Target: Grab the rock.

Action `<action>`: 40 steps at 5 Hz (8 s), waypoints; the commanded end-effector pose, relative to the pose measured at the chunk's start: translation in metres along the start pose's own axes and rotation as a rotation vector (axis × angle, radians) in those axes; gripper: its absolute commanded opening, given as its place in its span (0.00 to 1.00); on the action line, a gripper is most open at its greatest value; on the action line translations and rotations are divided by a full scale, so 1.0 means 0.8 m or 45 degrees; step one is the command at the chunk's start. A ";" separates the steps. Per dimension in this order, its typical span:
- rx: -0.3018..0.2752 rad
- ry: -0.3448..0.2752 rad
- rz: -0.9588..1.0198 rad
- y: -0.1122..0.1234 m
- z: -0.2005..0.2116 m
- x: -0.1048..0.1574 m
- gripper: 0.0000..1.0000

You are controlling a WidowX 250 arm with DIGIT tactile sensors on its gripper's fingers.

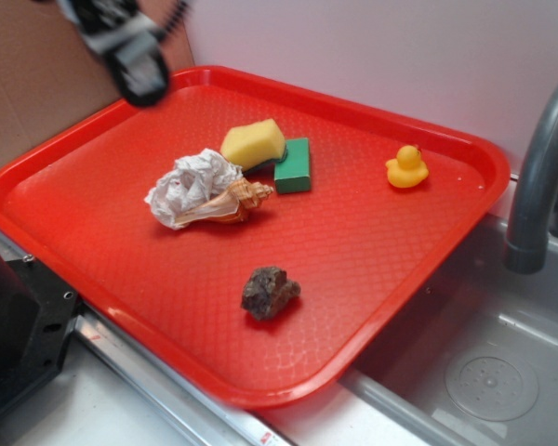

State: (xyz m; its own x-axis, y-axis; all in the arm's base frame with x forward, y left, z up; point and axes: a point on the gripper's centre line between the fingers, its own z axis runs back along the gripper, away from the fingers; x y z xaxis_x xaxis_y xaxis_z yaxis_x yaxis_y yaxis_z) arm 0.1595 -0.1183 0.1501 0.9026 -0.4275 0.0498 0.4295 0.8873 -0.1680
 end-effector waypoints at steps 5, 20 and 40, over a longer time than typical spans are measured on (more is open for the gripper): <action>0.072 0.023 -1.123 -0.008 -0.131 0.008 1.00; 0.094 -0.077 0.631 -0.021 -0.137 -0.051 1.00; 0.072 0.074 0.392 -0.033 -0.169 -0.060 0.00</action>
State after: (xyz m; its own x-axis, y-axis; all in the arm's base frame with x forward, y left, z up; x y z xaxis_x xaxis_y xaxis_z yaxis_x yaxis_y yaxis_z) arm 0.1310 -0.1280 0.0177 0.9923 -0.1148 -0.0464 0.1094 0.9884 -0.1054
